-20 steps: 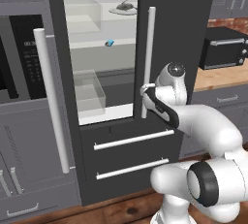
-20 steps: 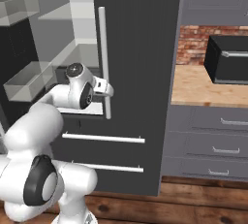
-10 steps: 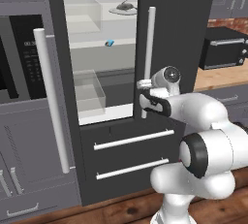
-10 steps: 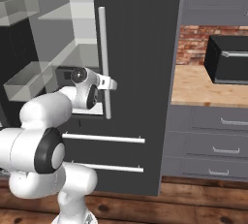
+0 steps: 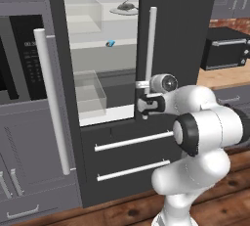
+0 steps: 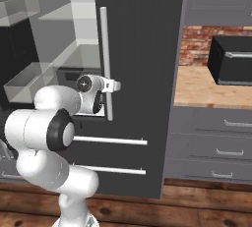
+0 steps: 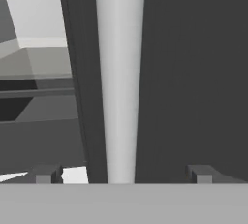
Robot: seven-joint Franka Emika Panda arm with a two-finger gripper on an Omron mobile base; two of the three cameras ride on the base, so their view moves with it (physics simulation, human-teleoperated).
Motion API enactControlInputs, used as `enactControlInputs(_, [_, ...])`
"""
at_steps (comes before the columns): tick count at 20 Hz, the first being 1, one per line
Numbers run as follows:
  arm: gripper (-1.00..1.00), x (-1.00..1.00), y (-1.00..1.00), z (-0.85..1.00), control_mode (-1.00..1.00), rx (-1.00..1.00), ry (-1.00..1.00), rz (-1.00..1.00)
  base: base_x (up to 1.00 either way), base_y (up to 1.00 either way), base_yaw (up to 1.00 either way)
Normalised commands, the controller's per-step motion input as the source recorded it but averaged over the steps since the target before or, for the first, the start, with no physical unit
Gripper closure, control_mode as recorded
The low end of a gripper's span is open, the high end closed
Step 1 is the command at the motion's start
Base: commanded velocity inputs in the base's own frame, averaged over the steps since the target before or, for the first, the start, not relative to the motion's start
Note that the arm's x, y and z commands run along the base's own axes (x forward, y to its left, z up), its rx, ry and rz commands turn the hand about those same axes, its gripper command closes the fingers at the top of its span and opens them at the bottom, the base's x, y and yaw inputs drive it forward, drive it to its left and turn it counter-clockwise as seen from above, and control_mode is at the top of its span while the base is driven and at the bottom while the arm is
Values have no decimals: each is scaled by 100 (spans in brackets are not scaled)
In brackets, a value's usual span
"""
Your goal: Retrieve the fish from the fridge and place it on the saucepan with marinade on the stove.
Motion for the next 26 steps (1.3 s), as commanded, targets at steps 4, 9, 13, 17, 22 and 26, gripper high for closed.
enactControlInputs(4, [-100, 27, 0, 1, -100, 0, 7, 0, 0, 0, 0])
enactControlInputs(9, [-100, 27, 0, 1, -100, 0, 9, 0, 0, 0, 0])
enactControlInputs(13, [-100, 15, 0, 0, -100, 0, 0, 2, 0, 0, 0])
enactControlInputs(17, [-100, 19, 0, 0, -100, 0, 0, 2, 0, 0, 0])
enactControlInputs(22, [-100, 24, 0, 0, -100, 0, 0, 5, 0, 0, 0])
enactControlInputs(26, [-100, 29, 0, 0, -100, 0, 0, 6, 0, 0, 0])
